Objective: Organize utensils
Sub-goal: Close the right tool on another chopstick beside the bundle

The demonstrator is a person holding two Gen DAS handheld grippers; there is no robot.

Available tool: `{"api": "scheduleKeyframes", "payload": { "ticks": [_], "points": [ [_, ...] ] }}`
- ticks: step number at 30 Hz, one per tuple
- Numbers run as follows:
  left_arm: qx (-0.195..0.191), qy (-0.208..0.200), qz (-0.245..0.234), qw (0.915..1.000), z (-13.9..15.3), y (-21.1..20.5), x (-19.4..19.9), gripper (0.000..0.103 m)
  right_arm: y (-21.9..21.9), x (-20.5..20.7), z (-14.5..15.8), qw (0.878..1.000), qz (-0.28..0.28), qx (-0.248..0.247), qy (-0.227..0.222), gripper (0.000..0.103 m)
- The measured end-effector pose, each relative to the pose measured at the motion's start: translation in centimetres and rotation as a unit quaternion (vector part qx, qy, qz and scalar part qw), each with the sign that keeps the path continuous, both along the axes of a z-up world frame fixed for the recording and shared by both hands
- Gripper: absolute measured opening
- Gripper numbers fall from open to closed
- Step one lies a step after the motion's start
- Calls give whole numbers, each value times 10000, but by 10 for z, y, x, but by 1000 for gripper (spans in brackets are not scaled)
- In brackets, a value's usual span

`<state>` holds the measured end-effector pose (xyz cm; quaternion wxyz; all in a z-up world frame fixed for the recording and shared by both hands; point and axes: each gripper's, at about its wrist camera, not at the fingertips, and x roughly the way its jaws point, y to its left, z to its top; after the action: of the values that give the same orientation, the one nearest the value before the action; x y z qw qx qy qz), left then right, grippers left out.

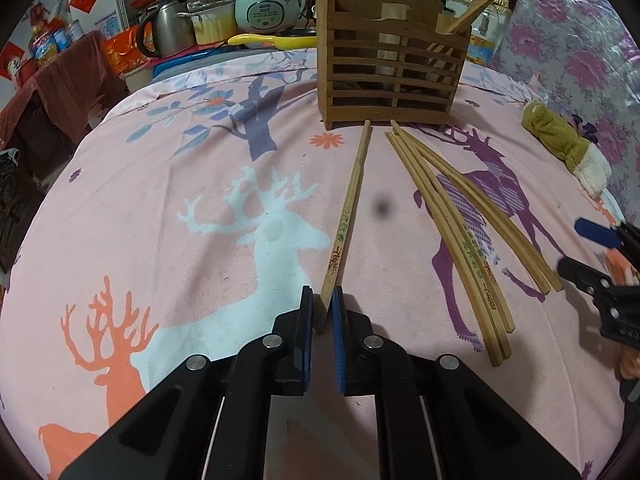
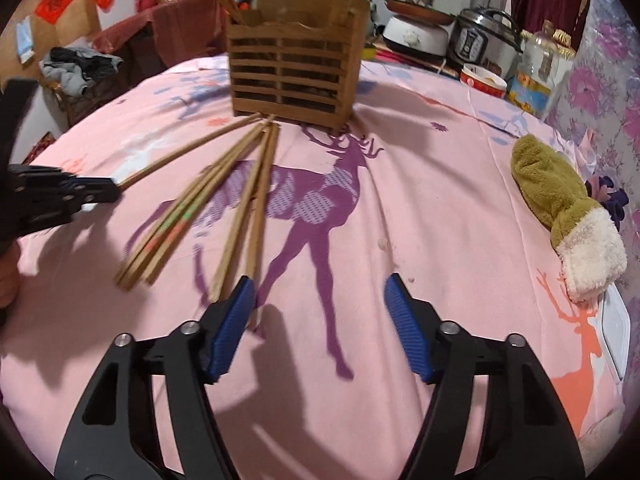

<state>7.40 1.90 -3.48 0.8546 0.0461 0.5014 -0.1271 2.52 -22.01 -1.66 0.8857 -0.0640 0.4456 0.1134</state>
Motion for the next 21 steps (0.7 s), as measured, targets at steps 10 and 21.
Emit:
{"api": "scheduleKeyframes", "payload": {
  "ticks": [10,21],
  "points": [
    [91,-43,-20,9999,0,-2,-1,11,18,-19,-8,9988,457,-87,127,39],
    [262,-139,-60,9995,-1,-7,-4,11,22,-15,-11,9987,450,32,222,13]
  ]
}}
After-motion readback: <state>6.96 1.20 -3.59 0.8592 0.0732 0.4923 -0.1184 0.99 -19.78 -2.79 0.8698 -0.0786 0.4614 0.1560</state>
